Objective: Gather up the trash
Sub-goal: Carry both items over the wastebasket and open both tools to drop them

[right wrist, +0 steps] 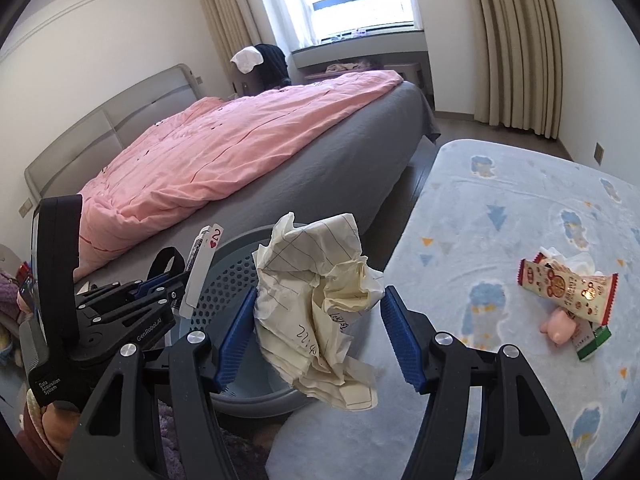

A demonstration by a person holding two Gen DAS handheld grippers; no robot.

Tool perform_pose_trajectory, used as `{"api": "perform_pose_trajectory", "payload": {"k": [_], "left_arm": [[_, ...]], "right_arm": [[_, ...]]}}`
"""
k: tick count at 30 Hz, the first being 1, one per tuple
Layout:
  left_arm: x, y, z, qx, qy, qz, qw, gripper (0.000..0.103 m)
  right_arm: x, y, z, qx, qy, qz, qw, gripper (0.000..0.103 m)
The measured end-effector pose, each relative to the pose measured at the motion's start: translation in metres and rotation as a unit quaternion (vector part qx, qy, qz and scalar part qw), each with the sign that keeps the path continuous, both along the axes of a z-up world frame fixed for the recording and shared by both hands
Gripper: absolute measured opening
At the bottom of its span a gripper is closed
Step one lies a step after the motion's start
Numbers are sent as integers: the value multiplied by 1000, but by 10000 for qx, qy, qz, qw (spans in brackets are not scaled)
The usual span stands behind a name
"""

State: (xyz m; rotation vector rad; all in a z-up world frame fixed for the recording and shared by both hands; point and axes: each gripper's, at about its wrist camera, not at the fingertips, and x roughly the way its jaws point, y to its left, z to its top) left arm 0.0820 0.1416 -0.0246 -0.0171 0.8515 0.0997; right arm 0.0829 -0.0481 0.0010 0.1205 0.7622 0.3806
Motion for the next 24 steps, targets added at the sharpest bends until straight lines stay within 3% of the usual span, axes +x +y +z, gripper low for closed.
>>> {"api": "perform_pose_trajectory", "payload": {"k": [24], "left_arm": [[14, 37, -25, -334, 352, 392, 9981, 13]], "right_arm": [[46, 55, -36, -247, 460, 505, 9974, 62]]}}
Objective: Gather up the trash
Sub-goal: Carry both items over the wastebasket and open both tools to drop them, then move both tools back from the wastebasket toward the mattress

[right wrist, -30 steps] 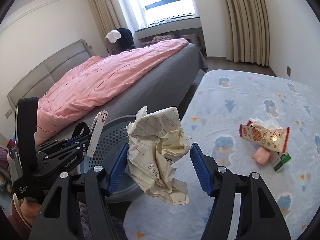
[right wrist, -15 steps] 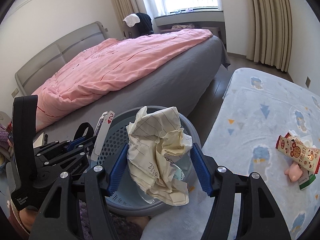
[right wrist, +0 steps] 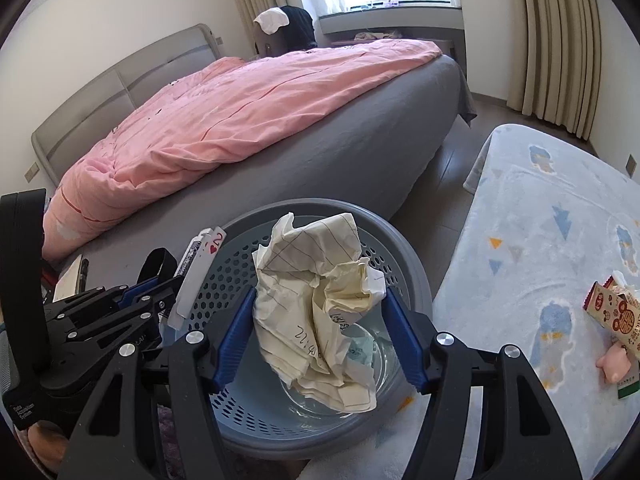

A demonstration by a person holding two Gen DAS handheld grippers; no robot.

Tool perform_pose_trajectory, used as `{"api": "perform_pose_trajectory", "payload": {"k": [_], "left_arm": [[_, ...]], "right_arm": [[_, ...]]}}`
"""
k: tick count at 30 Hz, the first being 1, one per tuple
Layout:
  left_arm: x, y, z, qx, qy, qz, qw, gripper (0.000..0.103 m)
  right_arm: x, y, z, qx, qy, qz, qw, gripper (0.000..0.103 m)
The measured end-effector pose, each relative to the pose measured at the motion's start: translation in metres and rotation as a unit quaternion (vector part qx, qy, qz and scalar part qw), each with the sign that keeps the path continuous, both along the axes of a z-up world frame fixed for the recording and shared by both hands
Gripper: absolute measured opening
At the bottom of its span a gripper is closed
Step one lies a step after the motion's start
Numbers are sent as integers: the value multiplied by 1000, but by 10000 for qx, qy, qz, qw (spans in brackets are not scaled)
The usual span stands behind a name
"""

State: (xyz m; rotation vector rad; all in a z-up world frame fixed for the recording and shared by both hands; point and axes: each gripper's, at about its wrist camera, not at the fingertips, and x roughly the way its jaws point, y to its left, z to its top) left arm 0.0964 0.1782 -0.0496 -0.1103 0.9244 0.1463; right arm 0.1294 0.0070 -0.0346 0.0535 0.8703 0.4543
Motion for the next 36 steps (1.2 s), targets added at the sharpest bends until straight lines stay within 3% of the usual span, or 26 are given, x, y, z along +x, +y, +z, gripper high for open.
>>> {"api": "perform_pose_trajectory", "payload": {"k": [7, 8, 11, 14, 36], "left_arm": [[0, 6, 0, -46, -17, 68, 10000, 17], [0, 7, 0, -70, -24, 76, 9999, 21], [-2, 11, 1, -92, -71, 146, 9998, 47], [-4, 13, 3, -90, -110, 178, 9997, 52], [-6, 15, 3, 44, -150, 285, 9995, 63]], "right_arm": [[2, 3, -1, -23, 3, 7, 10000, 66], [2, 3, -1, -26, -4, 12, 10000, 67], [2, 3, 1, -26, -47, 22, 10000, 72], [0, 2, 4, -24, -108, 2, 9999, 77], [-2, 3, 5, 6, -88, -46, 10000, 78]]}}
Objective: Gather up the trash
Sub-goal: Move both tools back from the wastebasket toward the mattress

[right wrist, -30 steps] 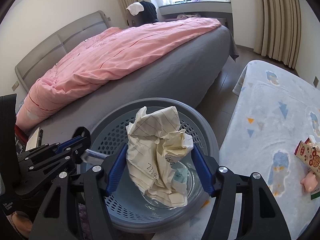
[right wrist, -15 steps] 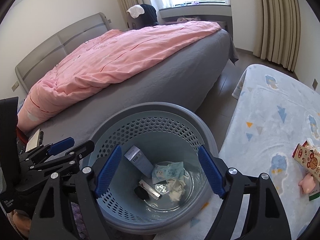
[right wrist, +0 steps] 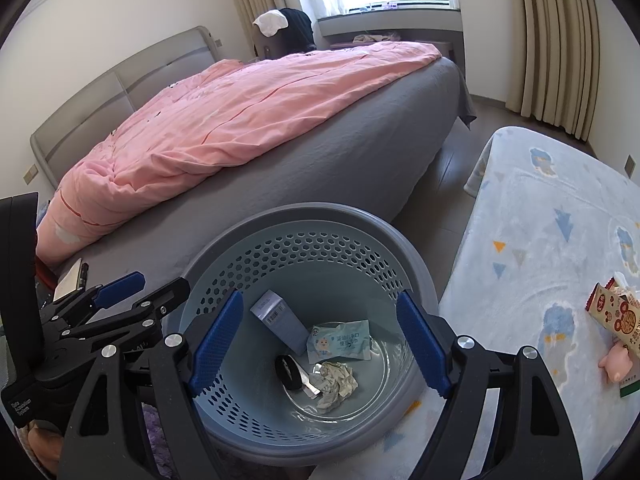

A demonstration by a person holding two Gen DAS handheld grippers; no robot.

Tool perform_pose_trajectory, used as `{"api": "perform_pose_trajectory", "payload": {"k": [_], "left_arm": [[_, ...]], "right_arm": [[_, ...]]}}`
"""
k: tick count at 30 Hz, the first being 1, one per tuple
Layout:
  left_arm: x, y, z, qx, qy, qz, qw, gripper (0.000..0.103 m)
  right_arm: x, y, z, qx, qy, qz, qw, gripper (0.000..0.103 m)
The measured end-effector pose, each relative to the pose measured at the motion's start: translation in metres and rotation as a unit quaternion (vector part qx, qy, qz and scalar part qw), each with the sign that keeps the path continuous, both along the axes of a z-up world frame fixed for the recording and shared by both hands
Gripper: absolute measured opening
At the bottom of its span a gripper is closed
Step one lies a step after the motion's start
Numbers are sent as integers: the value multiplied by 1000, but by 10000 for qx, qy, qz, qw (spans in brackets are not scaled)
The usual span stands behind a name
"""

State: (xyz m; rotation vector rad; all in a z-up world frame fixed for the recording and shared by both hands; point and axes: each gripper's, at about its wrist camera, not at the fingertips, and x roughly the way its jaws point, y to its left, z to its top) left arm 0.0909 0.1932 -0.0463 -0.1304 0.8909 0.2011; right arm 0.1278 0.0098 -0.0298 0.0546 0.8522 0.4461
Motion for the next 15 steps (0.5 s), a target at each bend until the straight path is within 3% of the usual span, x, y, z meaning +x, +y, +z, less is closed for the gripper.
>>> {"api": "perform_pose_trajectory", "payload": {"k": [15], "left_arm": [[-1, -12, 4, 22, -89, -136, 9999, 68]], "right_arm": [[-10, -20, 5, 23, -29, -258, 9997, 77]]}}
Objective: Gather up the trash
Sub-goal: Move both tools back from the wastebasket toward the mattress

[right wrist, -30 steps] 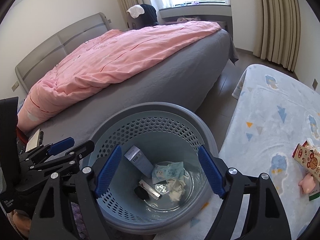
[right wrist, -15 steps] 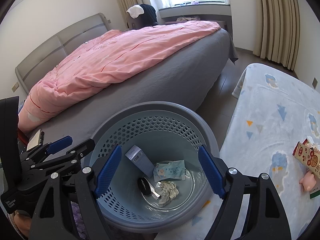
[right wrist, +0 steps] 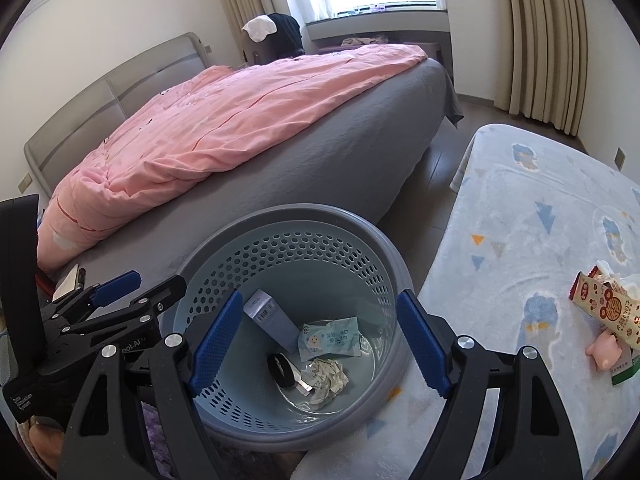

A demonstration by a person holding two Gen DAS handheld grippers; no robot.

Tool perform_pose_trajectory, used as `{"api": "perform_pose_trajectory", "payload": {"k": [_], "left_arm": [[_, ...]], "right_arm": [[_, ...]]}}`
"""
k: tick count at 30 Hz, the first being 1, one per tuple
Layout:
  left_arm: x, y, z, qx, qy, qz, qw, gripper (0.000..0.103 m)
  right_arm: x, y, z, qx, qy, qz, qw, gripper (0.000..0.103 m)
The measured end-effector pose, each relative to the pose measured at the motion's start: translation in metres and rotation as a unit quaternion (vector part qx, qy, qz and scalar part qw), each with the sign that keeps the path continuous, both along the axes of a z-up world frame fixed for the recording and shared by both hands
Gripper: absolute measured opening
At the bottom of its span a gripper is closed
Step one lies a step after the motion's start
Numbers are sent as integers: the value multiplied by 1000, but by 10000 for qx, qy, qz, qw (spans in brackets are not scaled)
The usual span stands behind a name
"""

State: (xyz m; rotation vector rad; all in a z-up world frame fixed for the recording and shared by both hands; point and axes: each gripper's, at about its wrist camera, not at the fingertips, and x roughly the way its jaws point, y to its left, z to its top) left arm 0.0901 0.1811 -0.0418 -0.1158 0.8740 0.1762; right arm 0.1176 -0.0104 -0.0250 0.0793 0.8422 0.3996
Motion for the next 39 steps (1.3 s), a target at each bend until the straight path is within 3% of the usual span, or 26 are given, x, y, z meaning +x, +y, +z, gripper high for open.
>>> {"api": "perform_pose_trajectory", "payload": {"k": [23, 39], "left_arm": [[-4, -60, 9, 36, -216, -721, 9972, 73], [-12, -118, 18, 14, -406, -1305, 9906, 75]], "right_arm": [[-31, -67, 0, 20, 64, -676, 9977, 83], [-72, -148, 5, -127, -23, -1484, 9888, 84]]}}
